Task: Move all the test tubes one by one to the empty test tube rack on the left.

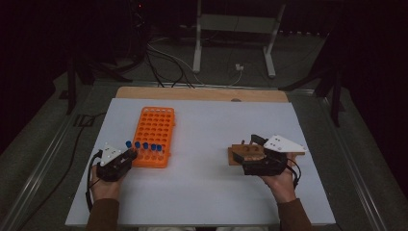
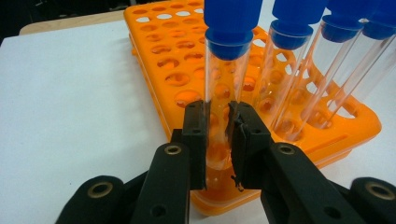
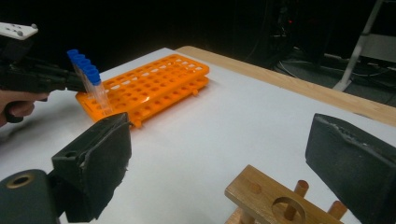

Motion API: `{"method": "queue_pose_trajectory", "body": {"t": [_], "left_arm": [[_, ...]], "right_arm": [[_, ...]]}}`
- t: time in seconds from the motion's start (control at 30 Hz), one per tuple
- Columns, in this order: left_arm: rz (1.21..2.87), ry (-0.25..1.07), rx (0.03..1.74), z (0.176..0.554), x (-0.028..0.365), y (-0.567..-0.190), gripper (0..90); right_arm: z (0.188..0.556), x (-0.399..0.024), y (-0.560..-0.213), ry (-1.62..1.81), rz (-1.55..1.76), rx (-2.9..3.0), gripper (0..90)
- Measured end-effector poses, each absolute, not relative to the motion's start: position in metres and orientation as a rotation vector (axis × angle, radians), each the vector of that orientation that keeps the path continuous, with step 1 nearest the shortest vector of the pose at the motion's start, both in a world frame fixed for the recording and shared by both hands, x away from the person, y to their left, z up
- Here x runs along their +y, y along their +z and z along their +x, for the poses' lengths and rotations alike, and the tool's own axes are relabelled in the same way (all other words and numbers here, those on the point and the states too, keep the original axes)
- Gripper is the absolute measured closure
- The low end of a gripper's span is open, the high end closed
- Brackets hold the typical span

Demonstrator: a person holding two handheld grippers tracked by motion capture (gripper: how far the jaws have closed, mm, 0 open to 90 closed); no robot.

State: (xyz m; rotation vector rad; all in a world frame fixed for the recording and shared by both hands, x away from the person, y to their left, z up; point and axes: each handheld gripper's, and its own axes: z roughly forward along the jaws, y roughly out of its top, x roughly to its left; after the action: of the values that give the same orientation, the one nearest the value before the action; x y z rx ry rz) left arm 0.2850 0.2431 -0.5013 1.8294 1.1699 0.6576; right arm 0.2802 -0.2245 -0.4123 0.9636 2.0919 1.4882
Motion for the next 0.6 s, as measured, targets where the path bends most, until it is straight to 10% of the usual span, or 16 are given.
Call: {"method": "queue_pose_trajectory", "body": {"t": [0.6], "left_arm": [[1.821,0.660,1.165,0.2801,0.2434,-0.5023,77.5]], "right_arm": [[0.2788,-0.2272,-0.4140,1.478,0.972,2.091,7.7]]}}
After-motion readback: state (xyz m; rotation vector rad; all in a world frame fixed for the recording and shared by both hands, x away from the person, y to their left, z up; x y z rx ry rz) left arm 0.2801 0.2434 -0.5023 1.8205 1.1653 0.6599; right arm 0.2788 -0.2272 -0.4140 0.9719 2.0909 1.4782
